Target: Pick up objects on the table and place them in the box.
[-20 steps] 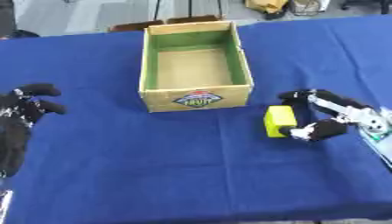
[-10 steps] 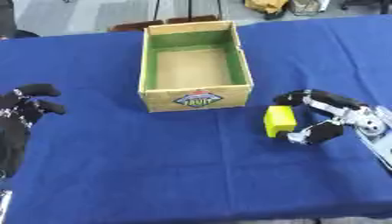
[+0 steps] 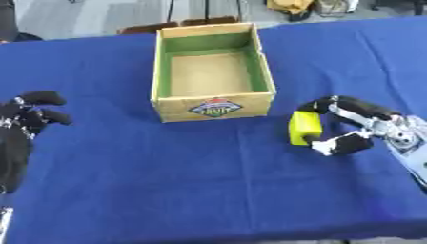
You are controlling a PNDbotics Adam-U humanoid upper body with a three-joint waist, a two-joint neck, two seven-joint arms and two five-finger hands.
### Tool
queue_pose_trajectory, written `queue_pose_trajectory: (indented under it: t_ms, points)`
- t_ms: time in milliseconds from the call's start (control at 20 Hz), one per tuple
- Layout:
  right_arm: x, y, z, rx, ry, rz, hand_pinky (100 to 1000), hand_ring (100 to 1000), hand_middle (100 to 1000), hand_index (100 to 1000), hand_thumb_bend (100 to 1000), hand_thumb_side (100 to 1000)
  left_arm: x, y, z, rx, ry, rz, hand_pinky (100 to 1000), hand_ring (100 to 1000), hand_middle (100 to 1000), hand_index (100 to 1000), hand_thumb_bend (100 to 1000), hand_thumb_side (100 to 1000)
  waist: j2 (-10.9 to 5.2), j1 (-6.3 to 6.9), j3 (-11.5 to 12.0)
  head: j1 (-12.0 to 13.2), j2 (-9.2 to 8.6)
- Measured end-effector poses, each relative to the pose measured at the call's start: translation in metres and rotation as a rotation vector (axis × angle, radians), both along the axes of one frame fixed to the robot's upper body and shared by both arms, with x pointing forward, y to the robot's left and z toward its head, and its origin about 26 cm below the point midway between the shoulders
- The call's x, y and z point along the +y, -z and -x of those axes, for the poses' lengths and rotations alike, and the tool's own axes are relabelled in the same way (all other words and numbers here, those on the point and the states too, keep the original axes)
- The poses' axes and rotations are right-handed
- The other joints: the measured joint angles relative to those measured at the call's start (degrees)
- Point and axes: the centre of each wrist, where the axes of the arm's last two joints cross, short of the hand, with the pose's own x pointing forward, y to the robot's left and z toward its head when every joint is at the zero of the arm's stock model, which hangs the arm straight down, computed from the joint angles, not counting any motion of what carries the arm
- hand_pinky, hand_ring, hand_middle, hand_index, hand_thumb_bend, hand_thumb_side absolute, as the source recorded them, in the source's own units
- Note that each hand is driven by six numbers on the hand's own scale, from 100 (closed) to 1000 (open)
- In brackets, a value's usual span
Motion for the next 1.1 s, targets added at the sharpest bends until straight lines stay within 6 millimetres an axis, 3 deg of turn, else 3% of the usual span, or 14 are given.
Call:
queue_pose_trajectory:
  t_ms: [200, 500, 750, 1100]
  points:
    - [0.001, 0.000, 0.000, -0.020, 0.002, 0.015, 791, 742, 611, 859, 100, 311, 0.000, 0.000, 0.000, -0.001, 0.001, 0.000, 747, 556, 654, 750, 722, 952, 0.00, 0.04, 0.00, -0.01, 0.00]
    - [0.003, -0.001, 0.001, -0.067, 0.003, 0.025, 750, 622, 460, 752, 100, 275, 0.000, 0.000, 0.000, -0.001, 0.001, 0.000, 747, 556, 654, 750, 722, 952, -0.01, 0.02, 0.00, -0.01, 0.00]
    - [0.009, -0.010, 0.002, -0.121, -0.010, 0.007, 743, 605, 431, 740, 100, 272, 0.000, 0.000, 0.000, 0.000, 0.001, 0.000, 747, 556, 654, 751, 722, 952, -0.04, -0.09, -0.01, -0.01, 0.00]
    - [0.019, -0.050, 0.003, -0.234, -0.054, -0.018, 741, 602, 425, 734, 100, 265, 0.001, 0.002, 0.000, 0.006, -0.001, -0.001, 747, 556, 654, 751, 720, 953, -0.11, -0.22, -0.22, 0.07, 0.06]
